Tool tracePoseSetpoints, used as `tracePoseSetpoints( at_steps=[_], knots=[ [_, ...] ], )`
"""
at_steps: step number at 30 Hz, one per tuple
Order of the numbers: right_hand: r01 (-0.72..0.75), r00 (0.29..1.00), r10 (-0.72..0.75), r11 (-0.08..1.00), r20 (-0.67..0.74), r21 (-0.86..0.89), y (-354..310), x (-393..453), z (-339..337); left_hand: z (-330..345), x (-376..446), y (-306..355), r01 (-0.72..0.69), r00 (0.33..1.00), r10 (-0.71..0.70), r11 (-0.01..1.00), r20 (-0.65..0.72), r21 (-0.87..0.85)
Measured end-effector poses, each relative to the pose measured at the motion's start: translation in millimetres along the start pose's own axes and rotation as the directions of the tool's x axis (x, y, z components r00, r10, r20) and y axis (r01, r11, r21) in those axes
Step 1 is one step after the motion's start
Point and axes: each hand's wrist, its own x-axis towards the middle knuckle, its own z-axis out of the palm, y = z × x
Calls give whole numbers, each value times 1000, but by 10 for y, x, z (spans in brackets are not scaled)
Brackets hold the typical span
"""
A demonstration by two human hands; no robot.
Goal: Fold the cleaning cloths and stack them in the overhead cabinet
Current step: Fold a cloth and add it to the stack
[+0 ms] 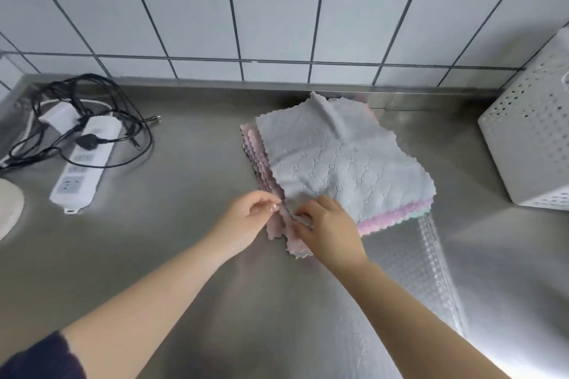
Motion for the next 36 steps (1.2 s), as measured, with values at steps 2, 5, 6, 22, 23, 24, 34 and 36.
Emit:
tracePoseSetpoints(
  at_steps=[2,5,6,22,23,24,34,36],
  knots=[
    [-6,1000,5,998,28,59,42,1,-29,24,63,-56,-131,991,132,984,2,117],
    [-43,997,31,984,74,171,123,19,-108,36,225,-161,-379,915,401,816,43,436],
    [-39,997,24,979,76,200,144,29,-136,37,288,-192,-445,874,478,724,81,526],
    [-27,997,52,939,-64,344,261,-453,-884,-187,860,53,-403,605,792,393,-81,827],
    [-36,995,70,920,-73,389,312,-473,-869,-184,823,46,-375,609,787,393,-96,839],
    [-44,993,86,909,-84,414,342,-598,-856,-148,662,12,-358,612,783,397,-109,845],
    [-102,985,133,961,-109,255,404,-1788,-716,22,-974,-363,-410,579,800,118,158,904],
    [-94,983,130,963,-128,254,389,-1990,-751,83,-1208,-449,-449,500,845,64,191,891]
  ],
)
